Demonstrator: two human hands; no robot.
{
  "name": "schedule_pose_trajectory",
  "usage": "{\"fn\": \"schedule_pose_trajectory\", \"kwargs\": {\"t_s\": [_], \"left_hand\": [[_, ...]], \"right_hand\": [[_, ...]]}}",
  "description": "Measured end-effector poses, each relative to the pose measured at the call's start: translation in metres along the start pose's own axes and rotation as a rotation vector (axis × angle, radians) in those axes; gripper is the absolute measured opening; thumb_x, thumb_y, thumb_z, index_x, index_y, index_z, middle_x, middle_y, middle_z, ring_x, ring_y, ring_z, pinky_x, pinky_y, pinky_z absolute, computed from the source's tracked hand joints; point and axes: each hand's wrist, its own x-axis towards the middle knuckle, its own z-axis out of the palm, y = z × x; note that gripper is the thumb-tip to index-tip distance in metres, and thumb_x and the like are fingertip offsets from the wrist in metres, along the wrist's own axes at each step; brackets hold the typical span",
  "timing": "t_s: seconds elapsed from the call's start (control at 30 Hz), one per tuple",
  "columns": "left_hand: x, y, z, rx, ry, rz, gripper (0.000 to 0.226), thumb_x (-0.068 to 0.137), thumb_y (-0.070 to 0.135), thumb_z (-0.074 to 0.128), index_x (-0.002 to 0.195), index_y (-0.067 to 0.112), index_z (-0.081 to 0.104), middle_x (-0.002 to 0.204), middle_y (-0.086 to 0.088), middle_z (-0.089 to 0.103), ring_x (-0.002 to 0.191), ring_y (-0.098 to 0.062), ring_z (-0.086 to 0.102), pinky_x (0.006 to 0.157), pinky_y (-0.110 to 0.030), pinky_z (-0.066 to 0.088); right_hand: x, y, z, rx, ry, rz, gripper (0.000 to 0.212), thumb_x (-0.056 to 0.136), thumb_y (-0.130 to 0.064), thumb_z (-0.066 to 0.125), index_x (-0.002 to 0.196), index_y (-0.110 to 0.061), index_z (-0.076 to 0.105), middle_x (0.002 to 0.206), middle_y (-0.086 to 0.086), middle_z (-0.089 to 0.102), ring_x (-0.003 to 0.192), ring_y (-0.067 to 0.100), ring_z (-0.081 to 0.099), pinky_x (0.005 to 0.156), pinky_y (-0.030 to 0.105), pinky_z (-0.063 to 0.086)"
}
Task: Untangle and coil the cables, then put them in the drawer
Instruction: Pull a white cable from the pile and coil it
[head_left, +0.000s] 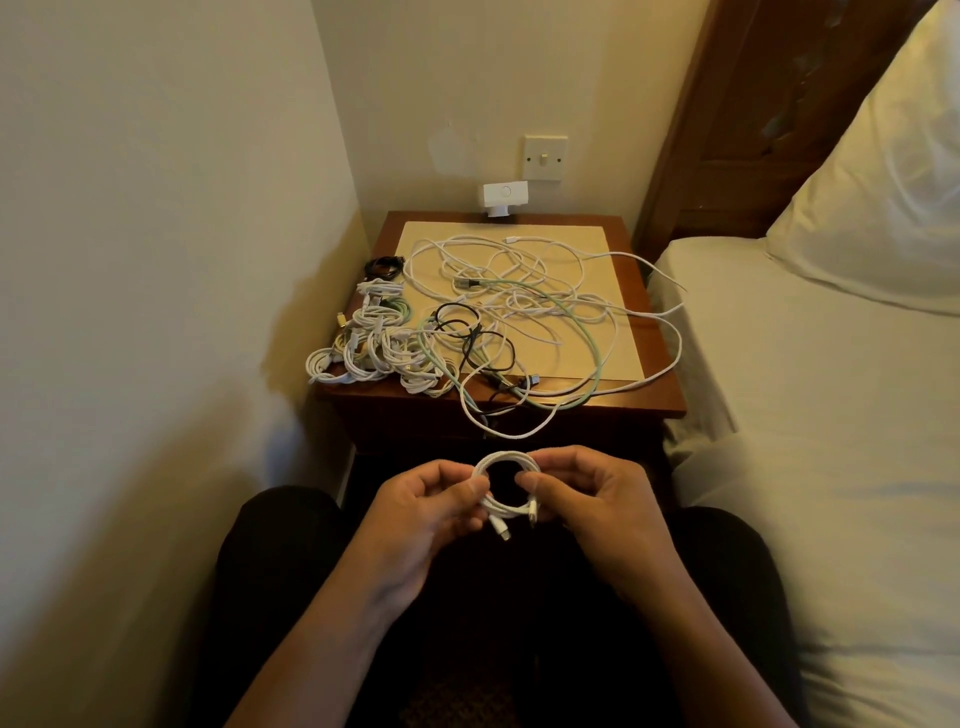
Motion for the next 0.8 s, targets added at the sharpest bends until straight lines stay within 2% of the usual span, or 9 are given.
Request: {"fn": "schedule_pose_trajectory", "kwargs": {"t_s": [0.07, 0.13, 0.3, 0.43, 0.53, 0.63, 0.73, 0.8], "left_hand": [[0.009, 0.004, 0.001, -0.056, 0.019, -0.002, 0.033, 0.080, 0.014, 0.074, 0.109, 0.000, 0.072, 0.087, -0.010, 0.072, 0.075, -0.016, 0.068, 0.067, -0.023, 0.058], [0.021, 0.011, 0.000, 0.064, 0.081, 0.102, 0.028, 0.084, 0.009, 0.076, 0.111, 0.007, 0.072, 0.089, -0.015, 0.074, 0.076, -0.017, 0.070, 0.068, -0.024, 0.059], [0.064, 0.059, -0.018, 0.343, 0.204, 0.385, 0.023, 0.087, 0.003, 0.076, 0.105, 0.016, 0.075, 0.087, -0.016, 0.076, 0.073, -0.018, 0.071, 0.070, -0.028, 0.061], [0.130, 0.118, -0.053, 0.454, 0.333, 0.448, 0.019, 0.088, 0.008, 0.077, 0.100, 0.021, 0.076, 0.085, -0.012, 0.077, 0.063, -0.016, 0.070, 0.067, -0.029, 0.061], [0.189, 0.151, -0.079, 0.545, 0.380, 0.415, 0.015, 0.086, 0.007, 0.079, 0.098, 0.015, 0.076, 0.085, -0.014, 0.076, 0.059, -0.018, 0.066, 0.070, -0.032, 0.061], [0.237, 0.168, -0.096, 0.668, 0.416, 0.317, 0.013, 0.082, 0.009, 0.083, 0.092, 0.015, 0.078, 0.080, -0.011, 0.077, 0.066, -0.024, 0.072, 0.083, -0.048, 0.063], [0.258, 0.173, -0.098, 0.860, 0.421, 0.256, 0.008, 0.083, 0.013, 0.083, 0.085, 0.018, 0.077, 0.075, -0.008, 0.077, 0.068, -0.022, 0.076, 0.083, -0.045, 0.064], [0.264, 0.177, -0.097, 1.043, 0.427, 0.278, 0.006, 0.085, 0.024, 0.082, 0.083, 0.021, 0.078, 0.071, 0.000, 0.075, 0.069, -0.017, 0.073, 0.081, -0.039, 0.062]], "right_hand": [[0.010, -0.001, 0.001, 0.030, -0.007, -0.019, 0.014, 0.092, -0.018, 0.075, 0.106, -0.023, 0.077, 0.094, -0.003, 0.080, 0.086, 0.016, 0.077, 0.076, 0.029, 0.061], [0.021, -0.003, 0.001, -0.004, -0.018, -0.049, 0.016, 0.094, -0.020, 0.073, 0.109, -0.026, 0.076, 0.097, -0.007, 0.079, 0.089, 0.011, 0.076, 0.077, 0.026, 0.060], [0.061, -0.010, -0.007, -0.141, 0.007, -0.120, 0.026, 0.097, -0.027, 0.070, 0.121, -0.036, 0.070, 0.111, -0.016, 0.075, 0.106, 0.002, 0.069, 0.096, 0.036, 0.058], [0.097, -0.020, -0.024, -0.247, 0.068, -0.195, 0.020, 0.097, -0.027, 0.070, 0.113, -0.038, 0.072, 0.107, -0.020, 0.074, 0.101, -0.002, 0.068, 0.087, 0.029, 0.054], [0.125, -0.023, -0.030, -0.324, 0.118, -0.241, 0.021, 0.098, -0.025, 0.068, 0.114, -0.037, 0.071, 0.112, -0.021, 0.071, 0.102, -0.004, 0.065, 0.081, 0.022, 0.049], [0.154, -0.024, -0.029, -0.409, 0.146, -0.265, 0.023, 0.099, -0.024, 0.068, 0.118, -0.036, 0.070, 0.119, -0.021, 0.067, 0.108, -0.003, 0.061, 0.080, 0.016, 0.048], [0.180, -0.025, -0.022, -0.600, 0.114, -0.307, 0.031, 0.099, -0.030, 0.067, 0.130, -0.032, 0.065, 0.131, -0.015, 0.062, 0.122, 0.007, 0.056, 0.100, 0.031, 0.051], [0.196, -0.026, -0.018, -0.748, 0.020, -0.263, 0.042, 0.098, -0.038, 0.067, 0.138, -0.026, 0.060, 0.133, -0.009, 0.062, 0.124, 0.012, 0.055, 0.104, 0.032, 0.046]]}}
